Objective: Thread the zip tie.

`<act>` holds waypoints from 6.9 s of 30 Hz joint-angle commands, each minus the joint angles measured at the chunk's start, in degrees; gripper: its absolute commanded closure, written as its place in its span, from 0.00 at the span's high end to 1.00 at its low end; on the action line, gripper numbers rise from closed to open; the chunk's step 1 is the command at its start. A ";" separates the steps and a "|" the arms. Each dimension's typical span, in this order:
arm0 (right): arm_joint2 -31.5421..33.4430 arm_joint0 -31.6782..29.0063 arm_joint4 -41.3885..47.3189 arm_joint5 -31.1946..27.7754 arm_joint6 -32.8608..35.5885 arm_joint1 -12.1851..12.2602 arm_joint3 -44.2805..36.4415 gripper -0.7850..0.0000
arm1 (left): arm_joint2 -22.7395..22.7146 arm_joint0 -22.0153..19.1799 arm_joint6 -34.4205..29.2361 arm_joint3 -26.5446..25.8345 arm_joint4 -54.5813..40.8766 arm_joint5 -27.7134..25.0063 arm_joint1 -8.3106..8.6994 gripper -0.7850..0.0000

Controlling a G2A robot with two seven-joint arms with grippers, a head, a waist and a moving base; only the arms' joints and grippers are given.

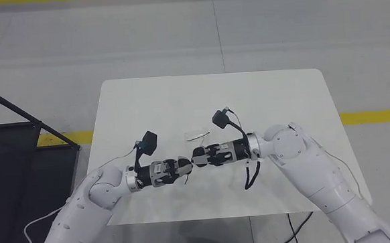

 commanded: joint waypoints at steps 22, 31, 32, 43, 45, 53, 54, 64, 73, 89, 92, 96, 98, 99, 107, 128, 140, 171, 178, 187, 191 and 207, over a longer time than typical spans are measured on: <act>3.43 -9.67 -12.87 -10.04 -16.48 0.86 -3.57 0.60 | -2.45 1.42 12.06 -1.62 -0.07 4.43 -1.16 0.00; 1.83 -10.17 -16.92 -9.00 -21.91 0.02 -3.34 0.41 | -1.45 1.12 12.50 -1.78 0.28 4.84 -1.78 0.00; 1.66 -10.06 -16.92 -9.03 -22.03 -0.06 -3.20 0.40 | -1.42 1.10 12.51 -1.82 0.28 4.82 -1.82 0.00; 0.55 -8.96 -16.07 -9.81 -21.86 -0.65 -2.38 0.34 | -1.00 0.95 12.86 -1.42 0.71 4.79 -2.38 0.00; 0.33 -8.75 -15.94 -9.87 -21.67 -0.75 -2.37 0.33 | -0.99 0.94 12.94 -1.36 0.84 4.78 -2.47 0.00; -0.62 -7.94 -15.32 -9.84 -21.27 -1.21 -1.51 0.00 | -1.14 1.05 13.06 -1.32 1.09 4.79 -2.75 0.00; -0.68 -7.88 -15.23 -9.84 -21.21 -1.25 -1.35 0.00 | -1.21 1.07 13.07 -1.34 1.19 4.77 -2.77 0.00; -0.70 -7.60 -14.97 -9.82 -20.65 -1.42 -0.85 0.00 | -1.40 1.27 12.53 -1.23 0.96 4.44 -3.01 0.20; -0.25 -7.79 -15.02 -9.69 -19.66 -1.28 -1.34 0.00 | -1.77 1.36 11.73 -1.06 0.59 4.26 -3.14 0.19; -0.28 -7.56 -14.44 -9.28 -17.99 -1.31 -1.25 0.00 | -1.97 1.21 10.70 -0.86 -0.64 4.20 -3.47 0.13; -0.31 -7.47 -14.30 -9.31 -17.77 -1.33 -1.13 0.00 | -1.96 1.17 10.52 -0.83 -0.81 4.26 -3.54 0.17; -0.36 -7.40 -14.07 -9.40 -17.51 -1.37 -0.91 0.00 | -1.98 1.13 10.35 -0.83 -0.88 4.32 -3.63 0.14; -0.35 -7.37 -13.99 -9.45 -17.43 -1.37 -0.83 0.00 | -1.98 1.13 10.32 -0.81 -0.86 4.33 -3.68 0.09; -0.34 -7.37 -13.98 -9.49 -17.40 -1.38 -0.79 0.00 | -1.98 1.13 10.31 -0.80 -0.84 4.33 -3.70 0.07; -0.24 -7.40 -13.78 -9.38 -17.10 -1.37 -0.71 0.00 | -2.15 1.17 10.38 -0.79 -0.49 4.25 -3.88 0.00; 5.12 -1.97 -21.11 9.98 -9.92 0.42 2.11 0.64 | -8.06 4.04 8.67 -0.23 0.86 -2.21 -2.70 0.00; -0.84 6.88 -25.02 17.45 -10.18 -2.52 11.71 0.38 | -8.67 5.13 8.25 -0.79 0.97 -2.32 -2.42 0.00; -6.34 12.26 -27.66 17.75 -13.23 -7.30 21.25 0.20 | -8.67 5.13 8.25 -0.79 0.97 -2.32 -2.42 0.00; -5.96 12.14 -27.82 17.44 -13.30 -7.59 21.53 0.09 | -8.67 5.13 8.25 -0.79 0.97 -2.32 -2.42 0.00; -4.13 11.47 -27.69 16.82 -14.18 -7.38 20.96 0.00 | -8.67 5.13 8.25 -0.79 0.97 -2.32 -2.42 0.00; -1.57 10.21 -27.51 16.19 -15.55 -6.53 19.43 0.00 | -8.67 5.13 8.25 -0.79 0.97 -2.32 -2.42 0.00; 20.49 -11.34 -26.52 15.86 -11.36 1.47 -8.93 0.00 | -6.96 5.18 19.71 -3.14 15.55 8.67 -4.17 0.00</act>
